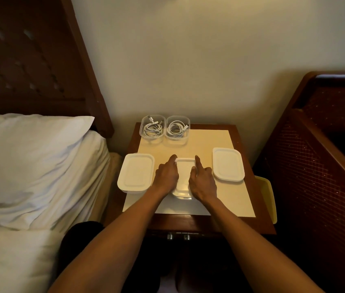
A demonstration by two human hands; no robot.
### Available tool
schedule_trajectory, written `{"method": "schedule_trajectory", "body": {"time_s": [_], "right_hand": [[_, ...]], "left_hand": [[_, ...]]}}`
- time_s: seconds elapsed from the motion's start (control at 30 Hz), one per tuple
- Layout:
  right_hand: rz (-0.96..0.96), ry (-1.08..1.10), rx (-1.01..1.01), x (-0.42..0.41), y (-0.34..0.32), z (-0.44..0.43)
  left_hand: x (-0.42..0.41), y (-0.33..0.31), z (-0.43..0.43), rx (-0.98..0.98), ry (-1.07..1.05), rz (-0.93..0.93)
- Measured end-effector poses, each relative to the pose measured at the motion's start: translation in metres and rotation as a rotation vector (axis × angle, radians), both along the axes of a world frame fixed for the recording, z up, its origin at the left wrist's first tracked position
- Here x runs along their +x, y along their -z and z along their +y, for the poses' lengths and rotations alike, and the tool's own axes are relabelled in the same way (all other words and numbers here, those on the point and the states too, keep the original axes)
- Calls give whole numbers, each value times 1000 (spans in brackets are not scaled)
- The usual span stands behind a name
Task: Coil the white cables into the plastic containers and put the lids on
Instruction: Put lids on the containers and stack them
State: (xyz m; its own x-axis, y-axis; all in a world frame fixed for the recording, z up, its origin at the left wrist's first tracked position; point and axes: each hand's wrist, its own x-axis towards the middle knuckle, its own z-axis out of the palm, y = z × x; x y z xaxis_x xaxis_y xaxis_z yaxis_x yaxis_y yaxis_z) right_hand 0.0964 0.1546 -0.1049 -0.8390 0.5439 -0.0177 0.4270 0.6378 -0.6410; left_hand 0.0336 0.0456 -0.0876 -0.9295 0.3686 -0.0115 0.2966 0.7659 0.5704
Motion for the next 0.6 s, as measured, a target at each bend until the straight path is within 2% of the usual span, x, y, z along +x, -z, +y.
{"method": "schedule_trajectory", "body": {"time_s": [0.1,0.27,0.4,0.6], "right_hand": [[-18,-16,-8,0,-1,1],[-13,56,-126,4,-4,4],[59,118,-249,8,-7,10],[21,153,-339,16,-16,12]], "left_hand": [[0,-5,-3,-14,33,-39],[8,-11,-11,-10,-58,-153],[22,-11,-20,-115,-22,-123],[32,-17,-22,-151,-47,-116]]}}
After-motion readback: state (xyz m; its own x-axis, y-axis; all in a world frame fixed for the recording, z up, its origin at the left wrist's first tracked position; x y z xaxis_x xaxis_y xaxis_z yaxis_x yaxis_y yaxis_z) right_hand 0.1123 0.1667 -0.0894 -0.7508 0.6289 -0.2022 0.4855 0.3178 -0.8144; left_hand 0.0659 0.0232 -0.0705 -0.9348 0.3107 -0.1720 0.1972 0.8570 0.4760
